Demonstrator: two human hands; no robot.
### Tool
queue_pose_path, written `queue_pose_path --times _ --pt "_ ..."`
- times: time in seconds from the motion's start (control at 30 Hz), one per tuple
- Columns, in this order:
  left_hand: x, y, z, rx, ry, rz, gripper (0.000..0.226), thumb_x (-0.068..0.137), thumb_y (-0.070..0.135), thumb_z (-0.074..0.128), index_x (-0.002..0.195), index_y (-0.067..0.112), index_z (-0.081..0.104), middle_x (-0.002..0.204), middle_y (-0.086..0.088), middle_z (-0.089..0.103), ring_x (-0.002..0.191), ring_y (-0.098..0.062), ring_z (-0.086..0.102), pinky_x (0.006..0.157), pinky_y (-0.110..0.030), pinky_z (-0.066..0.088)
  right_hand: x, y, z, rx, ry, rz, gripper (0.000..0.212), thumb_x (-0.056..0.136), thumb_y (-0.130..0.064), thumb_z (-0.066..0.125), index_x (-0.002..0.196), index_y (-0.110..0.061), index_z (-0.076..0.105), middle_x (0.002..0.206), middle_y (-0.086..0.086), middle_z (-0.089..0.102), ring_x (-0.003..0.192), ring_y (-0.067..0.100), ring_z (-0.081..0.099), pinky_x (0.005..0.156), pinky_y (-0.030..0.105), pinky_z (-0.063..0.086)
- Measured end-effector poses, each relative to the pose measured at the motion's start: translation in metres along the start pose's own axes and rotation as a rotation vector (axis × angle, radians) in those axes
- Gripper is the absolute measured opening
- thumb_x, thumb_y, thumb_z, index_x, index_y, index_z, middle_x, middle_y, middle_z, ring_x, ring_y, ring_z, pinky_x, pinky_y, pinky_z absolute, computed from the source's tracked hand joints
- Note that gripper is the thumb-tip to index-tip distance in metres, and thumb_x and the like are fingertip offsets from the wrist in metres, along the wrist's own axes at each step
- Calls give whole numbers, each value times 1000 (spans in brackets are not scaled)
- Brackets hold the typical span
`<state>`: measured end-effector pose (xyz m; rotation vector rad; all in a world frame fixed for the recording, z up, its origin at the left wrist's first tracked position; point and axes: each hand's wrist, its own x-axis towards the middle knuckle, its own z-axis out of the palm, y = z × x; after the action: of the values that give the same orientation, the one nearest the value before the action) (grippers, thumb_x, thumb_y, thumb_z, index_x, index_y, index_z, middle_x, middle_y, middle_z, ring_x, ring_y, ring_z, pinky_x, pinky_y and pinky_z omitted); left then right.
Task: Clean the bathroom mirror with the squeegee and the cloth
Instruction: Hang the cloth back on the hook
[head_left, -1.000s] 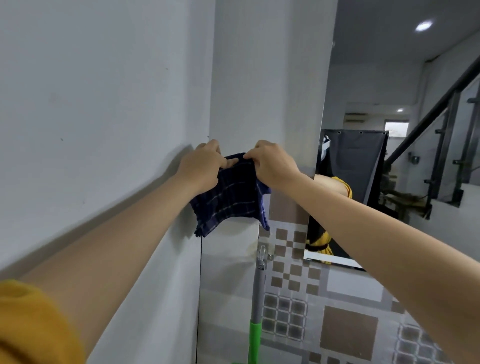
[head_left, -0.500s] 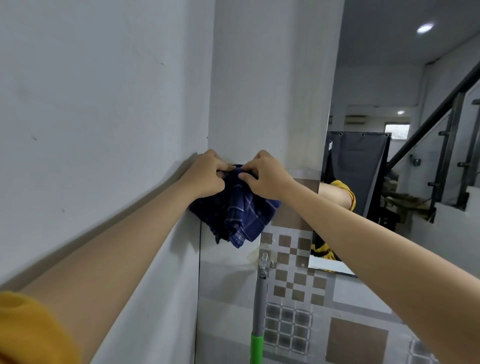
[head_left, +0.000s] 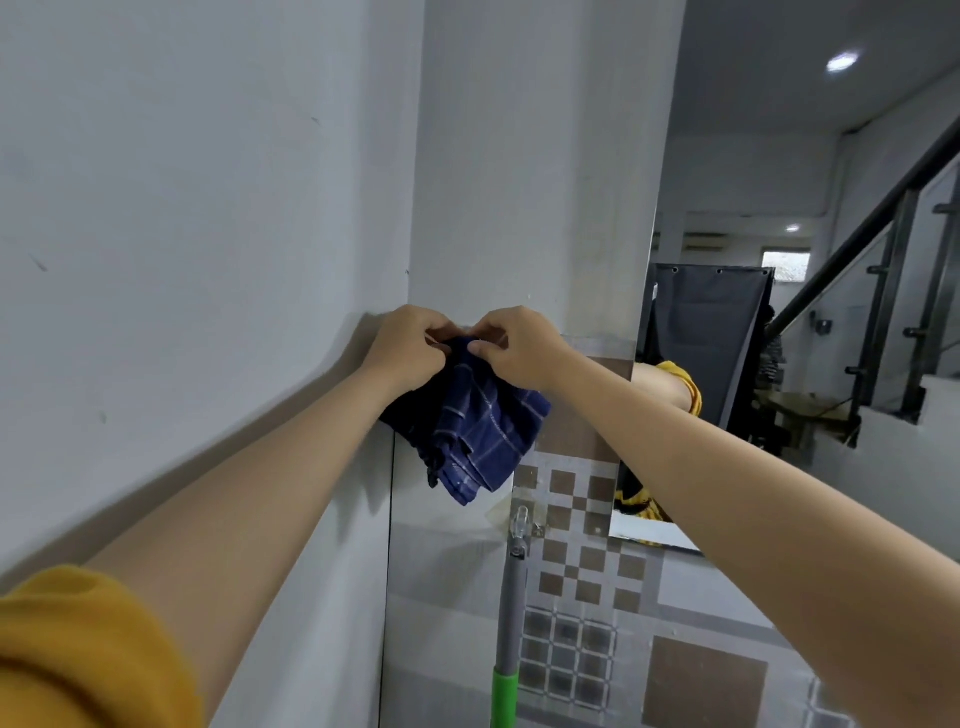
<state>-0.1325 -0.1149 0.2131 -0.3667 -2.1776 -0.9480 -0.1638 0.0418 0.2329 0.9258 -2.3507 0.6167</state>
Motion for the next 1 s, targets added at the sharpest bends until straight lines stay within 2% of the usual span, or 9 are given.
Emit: queue_pose_path --times 0.17,0.3,0.4,0.5,0.57,0.63,0.8,0.9,1.0 --pt "1 -4 7 -45 82 -40 26 80 -4 56 97 9 71 90 -5 70 79 -13 64 65 -14 48 4 -2 3 4 -17 86 23 93 -23 57 97 -5 70 93 12 70 86 28 62 78 38 53" --pt "-14 -5 13 -106 74 -35 27 81 -6 55 98 10 69 88 2 65 74 1 58 58 -2 43 -6 1 16 116 85 143 19 92 -19 57 100 -6 69 95 11 71 89 27 63 81 40 54" --pt "-23 -6 17 -148 98 -67 32 83 -7 55 107 10 67 97 2 65 80 0 58 64 -3 43 -24 -1 33 230 268 190 18 89 -18 62 105 -15 69 98 4 72 92 21 65 81 37 54" --pt "-32 -6 19 -154 95 -95 32 88 3 54 115 16 64 107 5 66 91 -7 61 76 -13 45 -41 -6 46 305 405 202 20 87 -16 65 106 -17 67 96 0 71 93 19 63 80 34 53" --pt "-39 -3 17 -186 53 -118 34 90 7 51 121 20 60 108 11 62 93 -4 59 78 -14 44 -47 -10 49 364 426 209 19 88 -12 63 108 -14 65 98 2 71 91 16 63 78 29 52" --pt "-45 -2 16 -220 14 -143 39 92 5 48 126 21 56 107 17 57 94 2 56 75 -8 40 -49 -12 50 350 408 215 21 91 -11 59 111 -13 64 102 3 71 92 17 64 76 27 51" --pt "-60 9 11 -223 -8 -164 42 92 0 43 129 18 52 106 20 56 108 -6 51 81 -10 38 -61 -16 38 267 298 216 32 96 -10 50 127 -11 59 117 6 68 106 23 62 81 21 42" --pt "-66 18 9 -237 40 -208 47 93 6 44 139 13 38 139 0 46 129 -15 41 102 -25 34 -82 -24 28 238 297 185 40 97 -14 50 137 -10 48 133 7 59 121 23 54 91 20 38" --pt "-90 32 12 -250 174 -196 46 92 9 45 138 16 40 142 -2 44 128 -12 42 99 -22 34 -112 -47 5 288 352 215 43 96 -15 52 139 -13 45 139 4 54 127 19 50 100 20 36"
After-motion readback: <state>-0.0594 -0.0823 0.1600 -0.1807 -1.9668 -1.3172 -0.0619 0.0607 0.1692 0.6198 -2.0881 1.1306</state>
